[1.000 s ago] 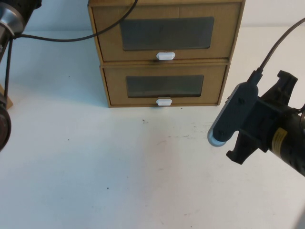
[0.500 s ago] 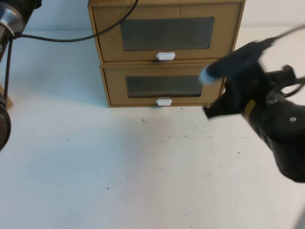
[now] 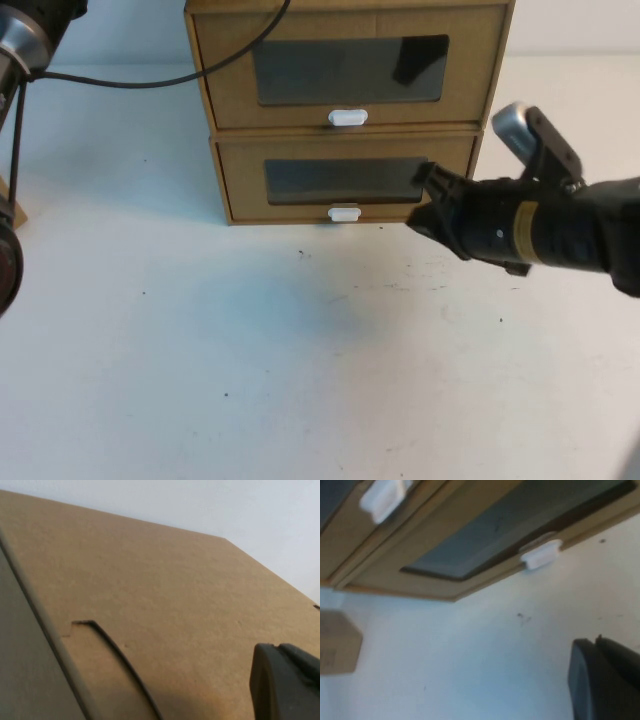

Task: Open the shoe box
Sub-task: 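Pull the top drawer of the cardboard box fully open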

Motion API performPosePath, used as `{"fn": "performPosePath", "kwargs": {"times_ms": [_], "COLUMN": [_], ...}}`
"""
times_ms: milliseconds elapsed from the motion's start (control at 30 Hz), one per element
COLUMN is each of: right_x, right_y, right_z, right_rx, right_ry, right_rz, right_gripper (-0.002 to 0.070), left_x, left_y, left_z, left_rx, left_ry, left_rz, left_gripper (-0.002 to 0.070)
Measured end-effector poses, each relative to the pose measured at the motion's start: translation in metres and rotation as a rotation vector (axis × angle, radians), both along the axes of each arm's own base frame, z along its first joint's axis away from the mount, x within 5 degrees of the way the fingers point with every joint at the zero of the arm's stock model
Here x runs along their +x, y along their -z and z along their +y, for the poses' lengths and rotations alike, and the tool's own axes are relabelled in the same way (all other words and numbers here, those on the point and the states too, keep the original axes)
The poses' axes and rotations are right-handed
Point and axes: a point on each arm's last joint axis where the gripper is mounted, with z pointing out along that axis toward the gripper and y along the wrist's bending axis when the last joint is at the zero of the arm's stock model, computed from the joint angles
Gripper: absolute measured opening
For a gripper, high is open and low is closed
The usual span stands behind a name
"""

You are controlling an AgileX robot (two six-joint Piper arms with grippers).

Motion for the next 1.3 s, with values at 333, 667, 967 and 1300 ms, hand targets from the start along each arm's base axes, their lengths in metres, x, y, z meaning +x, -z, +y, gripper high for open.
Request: {"fn": "performPosePath", "kwargs": {"times_ms": [333, 667, 967, 1300], "right_x": [0.019, 0.002, -0.025, -0.022], "right_y": [-0.041, -0.131, -0.091, -0.022], "right_z": [0.005, -0.085, -0.136, -0.064], "right_rx": [-0.235, 0.17, 0.596, 0.683], "right_ry": [-0.266, -0.167, -0.042, -0.108], "right_rz": [-0.387, -0.474, -0.516, -0.301], "right_gripper": [-0.0018, -0.0018, -0.0018, -0.0017], "left_x": [0.0, -0.001, -0.001, -0.001], "left_y": [-0.001, 0.0, -0.001, -0.001], "left_z": [0.001, 0.001, 0.001, 0.0], "left_rx": [-0.015, 0.001, -0.002, 0.001], "left_ry": [0.004, 0.015, 0.017, 0.02], "left_rz": [0.005, -0.007, -0.008, -0.011], "left_gripper": [-0.0011, -0.0011, -0.0011, -0.0011]}}
